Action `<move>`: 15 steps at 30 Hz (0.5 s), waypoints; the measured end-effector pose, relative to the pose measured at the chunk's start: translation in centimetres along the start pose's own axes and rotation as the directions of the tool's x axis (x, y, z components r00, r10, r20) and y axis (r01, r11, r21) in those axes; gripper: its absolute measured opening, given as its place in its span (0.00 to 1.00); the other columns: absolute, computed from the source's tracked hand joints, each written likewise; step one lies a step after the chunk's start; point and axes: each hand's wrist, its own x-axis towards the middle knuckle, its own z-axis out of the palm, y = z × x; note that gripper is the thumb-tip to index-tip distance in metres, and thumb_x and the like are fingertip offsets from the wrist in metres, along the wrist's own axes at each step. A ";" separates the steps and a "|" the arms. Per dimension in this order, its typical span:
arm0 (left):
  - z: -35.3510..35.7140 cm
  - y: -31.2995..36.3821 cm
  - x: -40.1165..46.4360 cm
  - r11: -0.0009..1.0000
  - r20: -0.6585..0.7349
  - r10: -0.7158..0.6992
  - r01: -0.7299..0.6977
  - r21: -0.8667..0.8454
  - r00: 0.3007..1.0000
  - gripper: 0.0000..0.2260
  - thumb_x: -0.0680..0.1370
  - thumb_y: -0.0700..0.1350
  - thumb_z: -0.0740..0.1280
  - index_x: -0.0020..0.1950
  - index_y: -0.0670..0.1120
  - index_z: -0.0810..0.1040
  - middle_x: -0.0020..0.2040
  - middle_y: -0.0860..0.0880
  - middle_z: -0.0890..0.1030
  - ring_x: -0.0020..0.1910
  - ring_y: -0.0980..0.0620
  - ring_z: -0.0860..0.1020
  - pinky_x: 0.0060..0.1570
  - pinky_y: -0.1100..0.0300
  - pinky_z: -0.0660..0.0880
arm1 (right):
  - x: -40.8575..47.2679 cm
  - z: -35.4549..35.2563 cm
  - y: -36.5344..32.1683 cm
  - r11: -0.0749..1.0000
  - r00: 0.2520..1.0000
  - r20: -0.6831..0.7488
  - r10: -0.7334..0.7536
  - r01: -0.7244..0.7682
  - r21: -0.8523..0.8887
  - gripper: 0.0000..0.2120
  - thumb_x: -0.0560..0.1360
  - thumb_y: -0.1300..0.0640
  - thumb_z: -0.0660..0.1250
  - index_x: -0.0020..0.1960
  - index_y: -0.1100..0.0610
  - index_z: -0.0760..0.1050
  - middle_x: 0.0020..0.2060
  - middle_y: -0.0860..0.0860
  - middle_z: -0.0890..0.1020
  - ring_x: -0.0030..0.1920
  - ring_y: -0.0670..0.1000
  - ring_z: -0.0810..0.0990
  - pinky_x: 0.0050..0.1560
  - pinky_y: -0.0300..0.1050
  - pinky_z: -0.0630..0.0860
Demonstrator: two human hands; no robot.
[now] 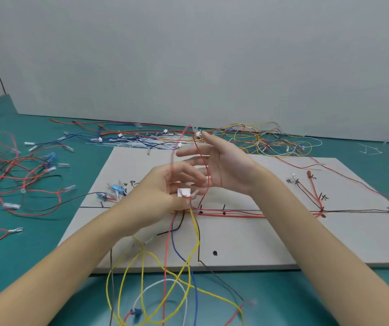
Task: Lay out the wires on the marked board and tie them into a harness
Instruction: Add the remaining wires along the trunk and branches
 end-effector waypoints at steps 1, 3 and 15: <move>-0.1 0.1 0.0 1.000 -0.012 -0.003 0.003 -0.009 1.000 0.16 0.70 0.22 0.68 0.51 0.40 0.78 0.55 0.41 0.83 0.53 0.47 0.83 0.51 0.54 0.80 | -0.3 0.0 0.2 1.000 1.000 0.019 0.010 -0.010 0.015 0.28 0.81 0.39 0.53 0.61 0.59 0.79 0.48 0.57 0.81 0.49 0.60 0.78 0.46 0.54 0.79; -0.2 0.3 0.0 1.000 -0.038 0.012 -0.014 -0.026 0.999 0.16 0.69 0.22 0.69 0.51 0.39 0.77 0.55 0.42 0.83 0.52 0.46 0.84 0.50 0.55 0.81 | -0.8 -0.2 0.7 1.000 0.999 0.045 0.025 -0.025 -0.001 0.28 0.81 0.38 0.51 0.58 0.56 0.81 0.47 0.56 0.81 0.47 0.59 0.82 0.43 0.53 0.79; -1.3 1.0 0.3 0.985 -0.244 0.019 -0.060 -0.161 0.970 0.09 0.75 0.37 0.68 0.55 0.45 0.78 0.49 0.48 0.86 0.36 0.56 0.80 0.36 0.65 0.78 | -5.6 -3.3 0.4 0.969 0.879 0.457 -0.138 0.023 0.248 0.21 0.80 0.53 0.57 0.37 0.65 0.78 0.20 0.54 0.65 0.20 0.50 0.74 0.21 0.35 0.70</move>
